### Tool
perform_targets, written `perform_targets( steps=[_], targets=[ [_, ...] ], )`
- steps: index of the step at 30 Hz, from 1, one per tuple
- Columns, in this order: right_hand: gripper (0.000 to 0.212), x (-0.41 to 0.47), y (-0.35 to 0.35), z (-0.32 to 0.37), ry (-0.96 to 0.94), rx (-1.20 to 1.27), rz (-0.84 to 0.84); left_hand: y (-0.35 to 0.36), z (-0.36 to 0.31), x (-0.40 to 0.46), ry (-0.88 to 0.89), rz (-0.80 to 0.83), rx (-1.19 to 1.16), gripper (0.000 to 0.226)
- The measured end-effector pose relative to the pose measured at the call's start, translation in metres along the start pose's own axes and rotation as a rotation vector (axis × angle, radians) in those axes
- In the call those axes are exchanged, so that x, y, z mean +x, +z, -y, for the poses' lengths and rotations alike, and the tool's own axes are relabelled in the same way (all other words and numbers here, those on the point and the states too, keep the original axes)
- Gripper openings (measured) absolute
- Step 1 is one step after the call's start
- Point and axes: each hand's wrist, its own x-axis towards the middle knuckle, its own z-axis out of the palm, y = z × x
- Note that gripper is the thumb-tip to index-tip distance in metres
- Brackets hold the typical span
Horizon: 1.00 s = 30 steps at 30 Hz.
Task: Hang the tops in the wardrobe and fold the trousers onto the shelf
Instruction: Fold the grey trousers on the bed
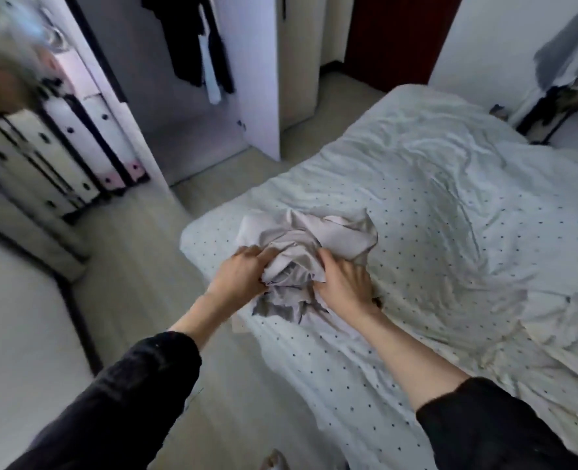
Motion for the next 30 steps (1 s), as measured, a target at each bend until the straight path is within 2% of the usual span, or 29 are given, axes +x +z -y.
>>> perform_targets(
  steps=[8,12,18,22,30],
  targets=[
    [0.056,0.185,0.014,0.159,-0.264,0.002,-0.060,-0.106,0.185,0.038,-0.168,-0.165,0.063,0.059],
    [0.051,0.288,0.020,0.210,-0.344,-0.033,-0.112,-0.157,0.259,0.091,-0.180,-0.241,0.120,0.049],
    [0.054,0.463,0.008,0.302,-0.382,0.037,-0.173,-0.254,0.378,0.190,-0.228,-0.329,0.191,0.053],
    [0.053,0.559,0.003,0.355,-0.406,0.066,-0.206,-0.304,0.451,0.248,-0.247,-0.396,0.232,0.045],
    [0.055,0.731,0.020,0.387,-0.324,-0.058,-0.229,-0.331,0.568,0.401,-0.184,-0.392,0.189,0.041]
  ],
)
